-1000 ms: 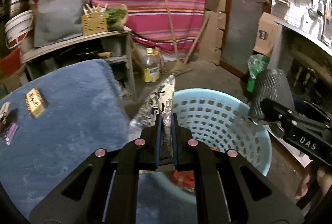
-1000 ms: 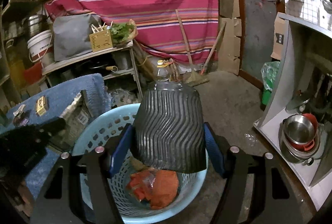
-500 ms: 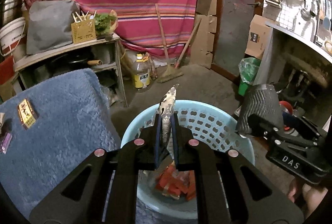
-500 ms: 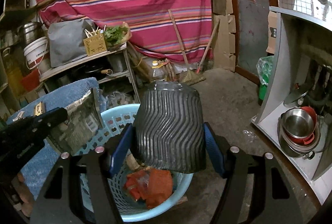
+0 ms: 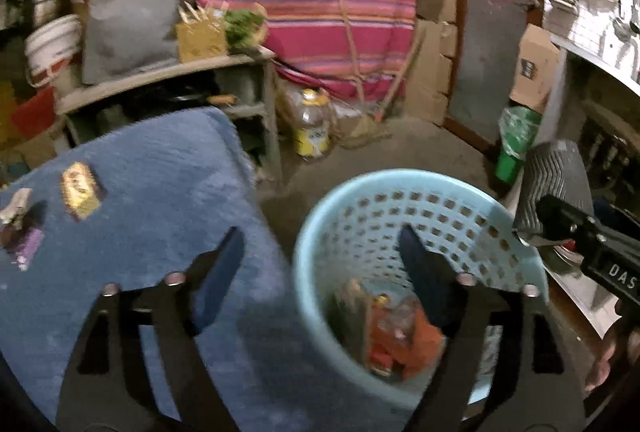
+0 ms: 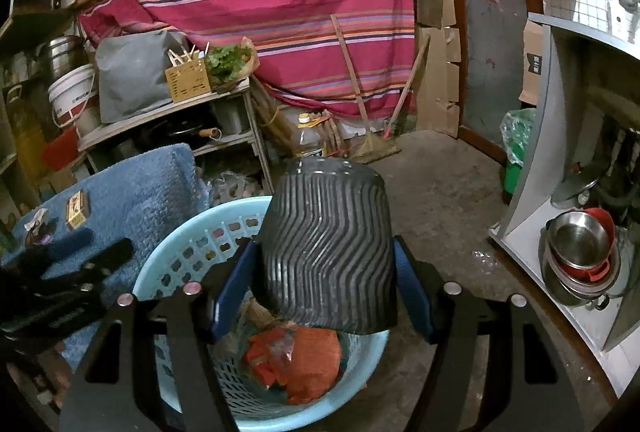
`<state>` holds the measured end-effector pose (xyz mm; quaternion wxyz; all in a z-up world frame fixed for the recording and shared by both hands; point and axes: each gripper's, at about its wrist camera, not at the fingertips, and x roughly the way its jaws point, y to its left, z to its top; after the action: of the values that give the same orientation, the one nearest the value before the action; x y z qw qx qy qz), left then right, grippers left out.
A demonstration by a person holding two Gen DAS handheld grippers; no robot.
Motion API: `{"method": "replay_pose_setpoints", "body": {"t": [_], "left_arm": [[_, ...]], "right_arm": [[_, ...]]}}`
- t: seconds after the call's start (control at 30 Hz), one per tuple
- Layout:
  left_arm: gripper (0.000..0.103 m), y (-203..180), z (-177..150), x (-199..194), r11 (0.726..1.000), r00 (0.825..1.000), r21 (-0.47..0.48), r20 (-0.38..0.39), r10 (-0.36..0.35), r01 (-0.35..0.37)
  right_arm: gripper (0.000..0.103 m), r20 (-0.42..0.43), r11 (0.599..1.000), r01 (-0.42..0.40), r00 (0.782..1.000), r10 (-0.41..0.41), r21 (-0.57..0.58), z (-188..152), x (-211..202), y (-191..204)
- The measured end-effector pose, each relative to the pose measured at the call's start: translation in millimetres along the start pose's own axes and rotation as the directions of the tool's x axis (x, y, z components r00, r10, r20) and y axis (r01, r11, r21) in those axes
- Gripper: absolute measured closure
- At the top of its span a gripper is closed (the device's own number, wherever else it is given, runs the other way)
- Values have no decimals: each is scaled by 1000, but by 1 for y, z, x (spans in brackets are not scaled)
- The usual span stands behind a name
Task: Collect trash
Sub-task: 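Carry both items over the blue basket and open both tools to drop them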
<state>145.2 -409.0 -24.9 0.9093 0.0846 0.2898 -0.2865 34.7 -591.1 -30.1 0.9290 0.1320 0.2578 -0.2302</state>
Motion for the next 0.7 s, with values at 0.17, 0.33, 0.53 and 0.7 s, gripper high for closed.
{"method": "replay_pose_setpoints", "body": {"t": [0.17, 0.33, 0.53, 0.7], "left_arm": [[12, 32, 1, -21, 997, 997, -41, 41, 60, -58], [6, 69, -2, -45, 990, 990, -83, 69, 122, -116], [6, 104, -9, -68, 976, 977, -104, 72, 200, -192], [6, 135, -14, -89, 965, 966, -129, 90, 241, -229]], "right_arm": [[35, -1, 999, -2, 1000, 2, -40, 0, 5, 18], [35, 10, 998, 21, 1000, -21, -64, -2, 13, 34], [18, 2, 995, 64, 998, -64, -76, -4, 24, 47], [13, -18, 993, 90, 996, -92, -78, -7, 29, 57]]}}
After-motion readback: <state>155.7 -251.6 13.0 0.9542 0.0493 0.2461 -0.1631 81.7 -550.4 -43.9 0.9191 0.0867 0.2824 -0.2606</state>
